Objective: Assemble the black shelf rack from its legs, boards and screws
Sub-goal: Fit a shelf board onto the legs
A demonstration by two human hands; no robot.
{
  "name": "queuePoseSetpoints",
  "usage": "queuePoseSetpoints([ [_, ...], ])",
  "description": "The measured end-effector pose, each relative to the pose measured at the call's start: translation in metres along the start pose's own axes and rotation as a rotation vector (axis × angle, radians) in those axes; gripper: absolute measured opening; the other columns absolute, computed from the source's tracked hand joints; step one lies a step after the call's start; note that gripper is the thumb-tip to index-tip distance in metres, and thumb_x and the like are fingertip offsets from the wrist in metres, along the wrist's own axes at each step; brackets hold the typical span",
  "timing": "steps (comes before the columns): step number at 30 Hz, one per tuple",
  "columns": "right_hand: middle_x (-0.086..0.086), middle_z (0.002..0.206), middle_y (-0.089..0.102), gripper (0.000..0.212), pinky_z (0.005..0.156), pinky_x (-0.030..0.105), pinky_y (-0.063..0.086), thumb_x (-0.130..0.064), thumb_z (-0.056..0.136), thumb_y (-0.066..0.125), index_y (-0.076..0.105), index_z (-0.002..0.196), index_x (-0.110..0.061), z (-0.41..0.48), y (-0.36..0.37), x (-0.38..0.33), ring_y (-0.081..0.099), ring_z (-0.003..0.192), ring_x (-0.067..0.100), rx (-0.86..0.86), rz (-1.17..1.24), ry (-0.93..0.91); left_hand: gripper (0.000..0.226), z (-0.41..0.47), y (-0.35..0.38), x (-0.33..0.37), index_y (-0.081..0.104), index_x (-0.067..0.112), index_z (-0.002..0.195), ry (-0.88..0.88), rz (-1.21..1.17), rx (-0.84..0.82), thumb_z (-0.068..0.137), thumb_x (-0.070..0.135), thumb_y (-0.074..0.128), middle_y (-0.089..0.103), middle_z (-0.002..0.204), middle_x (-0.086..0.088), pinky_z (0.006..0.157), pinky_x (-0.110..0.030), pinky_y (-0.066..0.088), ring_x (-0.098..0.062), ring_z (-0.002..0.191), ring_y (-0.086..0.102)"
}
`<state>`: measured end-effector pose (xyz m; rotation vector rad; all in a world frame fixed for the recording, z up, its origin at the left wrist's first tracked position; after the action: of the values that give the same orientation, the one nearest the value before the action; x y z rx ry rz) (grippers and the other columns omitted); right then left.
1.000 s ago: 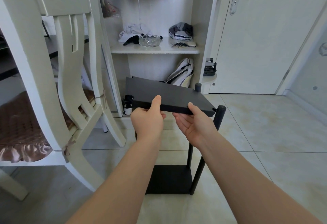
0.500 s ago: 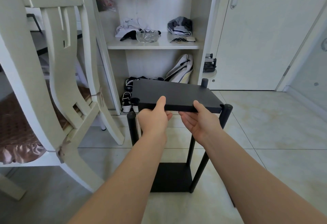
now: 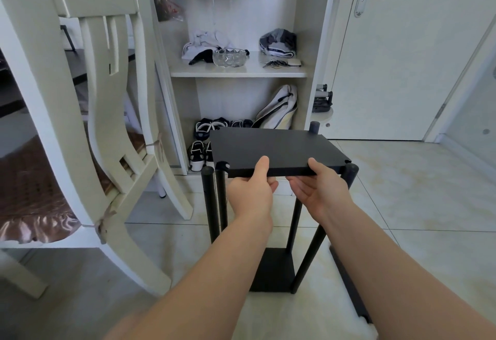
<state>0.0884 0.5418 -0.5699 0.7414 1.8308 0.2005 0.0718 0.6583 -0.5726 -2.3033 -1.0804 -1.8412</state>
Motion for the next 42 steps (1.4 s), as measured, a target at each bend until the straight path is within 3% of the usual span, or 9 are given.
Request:
queuePoseSetpoints([
  [4,0.022,0.095,0.073,0.022,0.058,0.029,0.06,-0.019,0.099,0.065,0.06,0.113,-0.004,-0.003,-0.002,-0.003,0.077,0.073,0.026,0.008,-0.01,-0.017,0.02,-0.008,-0.001,-0.002,0.068,0.012,0.089,-0.031,-0.028,-0.019,0.086,0.029,0.078,0.074,0.07,0.005,0.074,-0.025,0.059,-0.007,0.067,0.073],
  [9,0.022,0.095,0.074,0.022,0.058,0.029,0.06,-0.019,0.098,0.065,0.06,0.113,-0.003,-0.005,-0.007,-0.006,0.077,0.074,0.026,0.01,-0.024,-0.043,0.025,-0.015,-0.002,-0.006,0.068,0.009,0.092,-0.099,-0.081,-0.024,0.084,0.03,0.08,0.075,0.075,-0.001,0.064,-0.019,0.056,-0.012,0.073,0.075],
  [16,0.022,0.092,0.075,0.02,0.058,0.03,0.061,-0.018,0.098,0.065,0.06,0.11,-0.003,-0.004,-0.01,-0.005,0.077,0.076,0.028,0.033,-0.043,-0.034,0.028,-0.007,-0.002,-0.008,0.063,0.01,0.098,-0.127,-0.061,-0.022,0.085,0.028,0.079,0.073,0.094,-0.009,0.063,-0.02,0.058,-0.016,0.082,0.075],
  [31,0.02,0.086,0.076,0.022,0.058,0.029,0.061,-0.02,0.099,0.065,0.061,0.113,-0.004,0.009,0.01,0.016,0.077,0.075,0.026,0.004,-0.052,0.047,0.029,0.025,-0.016,0.004,0.061,0.01,0.103,-0.164,-0.002,0.038,0.086,0.026,0.078,0.072,0.092,-0.012,0.079,-0.036,0.063,-0.014,0.061,0.072],
  [35,0.02,0.09,0.076,0.023,0.057,0.029,0.061,-0.02,0.099,0.065,0.06,0.115,-0.005,0.009,0.018,0.026,0.077,0.074,0.026,0.001,-0.043,0.065,0.024,0.031,-0.025,0.008,0.06,0.013,0.099,-0.159,-0.011,0.058,0.087,0.024,0.077,0.07,0.099,-0.013,0.079,-0.036,0.063,-0.018,0.071,0.071],
  [42,0.022,0.096,0.074,0.028,0.058,0.03,0.061,-0.02,0.1,0.063,0.055,0.124,-0.006,0.01,0.027,0.037,0.077,0.076,0.027,-0.022,-0.035,0.095,0.022,0.041,-0.037,0.013,0.059,0.01,0.099,-0.162,-0.002,0.076,0.088,0.021,0.076,0.069,0.102,-0.015,0.076,-0.036,0.063,-0.02,0.07,0.067],
])
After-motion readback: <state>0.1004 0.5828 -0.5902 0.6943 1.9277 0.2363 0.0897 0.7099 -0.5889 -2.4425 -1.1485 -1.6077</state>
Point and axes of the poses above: each hand's wrist, its own z-axis towards the middle knuckle, its own y-axis out of the palm, x = y × z, the point moved 1 cm from there along z, towards the middle knuckle
